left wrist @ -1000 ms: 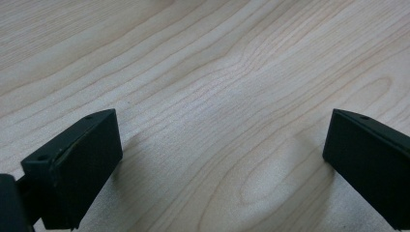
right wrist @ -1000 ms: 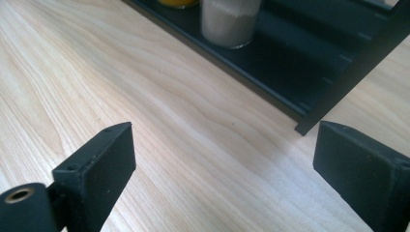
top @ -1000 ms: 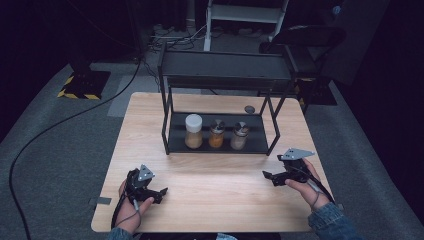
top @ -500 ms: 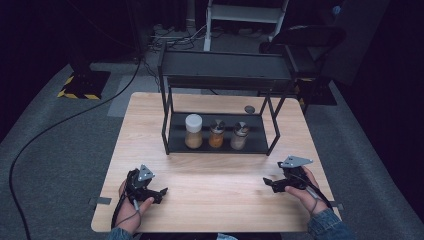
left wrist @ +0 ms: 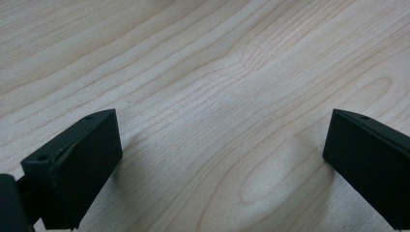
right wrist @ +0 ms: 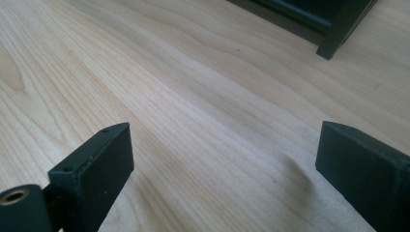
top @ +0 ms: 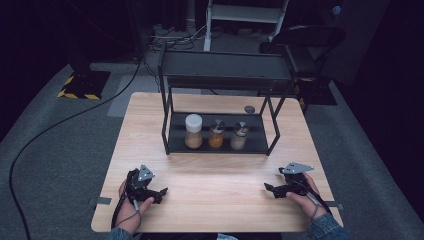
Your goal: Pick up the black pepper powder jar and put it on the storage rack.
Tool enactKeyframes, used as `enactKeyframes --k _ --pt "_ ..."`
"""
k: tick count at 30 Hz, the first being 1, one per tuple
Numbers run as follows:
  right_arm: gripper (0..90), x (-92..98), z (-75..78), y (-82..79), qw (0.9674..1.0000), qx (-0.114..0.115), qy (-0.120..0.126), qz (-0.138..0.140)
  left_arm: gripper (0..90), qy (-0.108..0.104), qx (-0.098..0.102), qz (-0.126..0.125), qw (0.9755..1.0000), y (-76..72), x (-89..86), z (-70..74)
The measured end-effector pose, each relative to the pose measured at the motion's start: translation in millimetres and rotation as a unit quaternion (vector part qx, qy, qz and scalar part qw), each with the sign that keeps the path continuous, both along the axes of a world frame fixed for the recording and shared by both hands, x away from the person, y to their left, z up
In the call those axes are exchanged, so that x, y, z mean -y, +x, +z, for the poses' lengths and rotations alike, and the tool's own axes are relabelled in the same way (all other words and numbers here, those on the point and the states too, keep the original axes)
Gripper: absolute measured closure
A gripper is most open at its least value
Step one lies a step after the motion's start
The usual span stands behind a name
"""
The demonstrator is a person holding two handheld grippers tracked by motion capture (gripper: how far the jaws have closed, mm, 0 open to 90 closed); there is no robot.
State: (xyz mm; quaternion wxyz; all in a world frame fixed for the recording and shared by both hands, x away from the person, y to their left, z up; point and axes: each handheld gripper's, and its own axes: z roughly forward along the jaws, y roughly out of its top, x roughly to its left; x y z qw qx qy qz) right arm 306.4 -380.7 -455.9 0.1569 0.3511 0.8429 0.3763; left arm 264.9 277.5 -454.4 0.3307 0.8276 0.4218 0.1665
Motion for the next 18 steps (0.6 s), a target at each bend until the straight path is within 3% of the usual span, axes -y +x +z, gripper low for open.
enactKeyframes --k 7,18 --pt "1.4 -0.1 -3.5 0.8 0.9999 -0.006 -0.014 0.004 0.3 0.0 0.0 0.001 1.0 -0.4 0.2 0.1" --pt "0.3 0.7 -3.7 2.9 0.9998 -0.007 -0.014 0.008 0.3 0.0 0.0 0.002 1.0 -0.8 0.4 0.0"
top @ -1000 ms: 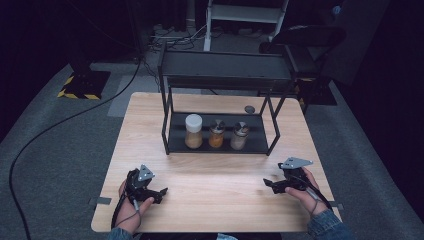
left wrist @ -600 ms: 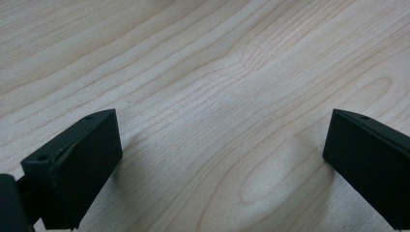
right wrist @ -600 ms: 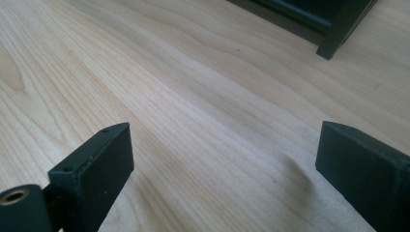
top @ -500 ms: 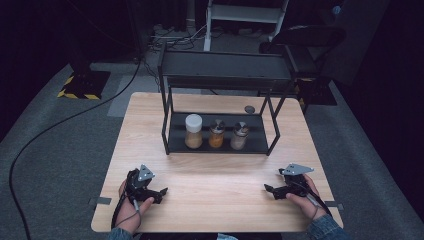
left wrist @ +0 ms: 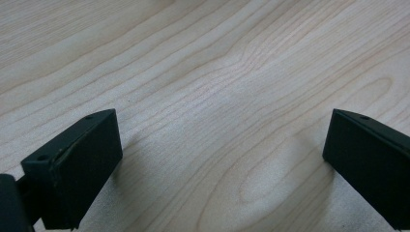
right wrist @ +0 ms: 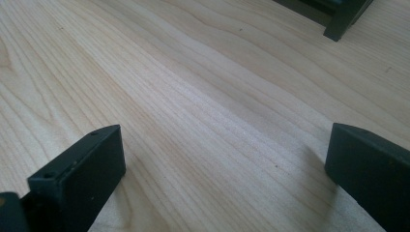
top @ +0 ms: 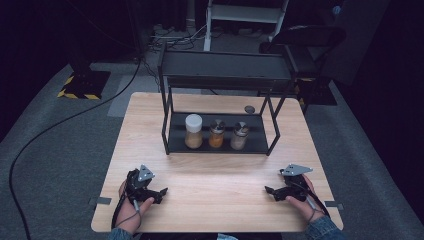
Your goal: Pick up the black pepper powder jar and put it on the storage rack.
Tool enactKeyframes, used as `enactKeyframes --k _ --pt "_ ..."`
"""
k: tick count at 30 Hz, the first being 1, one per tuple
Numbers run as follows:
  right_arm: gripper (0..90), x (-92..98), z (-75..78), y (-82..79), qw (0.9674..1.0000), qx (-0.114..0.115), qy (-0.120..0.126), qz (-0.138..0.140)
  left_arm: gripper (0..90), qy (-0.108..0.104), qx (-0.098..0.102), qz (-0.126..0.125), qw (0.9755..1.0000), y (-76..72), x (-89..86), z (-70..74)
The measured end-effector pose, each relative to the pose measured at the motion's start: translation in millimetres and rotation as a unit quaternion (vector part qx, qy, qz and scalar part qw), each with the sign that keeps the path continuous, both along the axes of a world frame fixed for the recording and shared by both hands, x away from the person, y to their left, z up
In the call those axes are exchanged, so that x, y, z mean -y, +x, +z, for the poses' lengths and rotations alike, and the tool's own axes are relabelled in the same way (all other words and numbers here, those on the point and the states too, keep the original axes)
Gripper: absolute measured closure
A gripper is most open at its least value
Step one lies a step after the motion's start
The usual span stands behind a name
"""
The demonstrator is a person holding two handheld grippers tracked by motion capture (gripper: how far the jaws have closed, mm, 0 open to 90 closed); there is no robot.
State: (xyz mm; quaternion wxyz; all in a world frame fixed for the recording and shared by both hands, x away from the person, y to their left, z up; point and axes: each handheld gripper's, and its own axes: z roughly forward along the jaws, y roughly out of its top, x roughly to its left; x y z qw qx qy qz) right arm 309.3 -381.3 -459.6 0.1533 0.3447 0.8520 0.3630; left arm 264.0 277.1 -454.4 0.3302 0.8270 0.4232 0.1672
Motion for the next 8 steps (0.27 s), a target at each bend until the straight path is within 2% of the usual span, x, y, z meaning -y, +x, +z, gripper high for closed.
enactKeyframes --k 8 --pt "0.2 0.3 0.1 0.4 1.0 0.0 0.0 0.001 0.3 0.0 -0.001 0.0 1.0 0.1 -0.1 0.1"
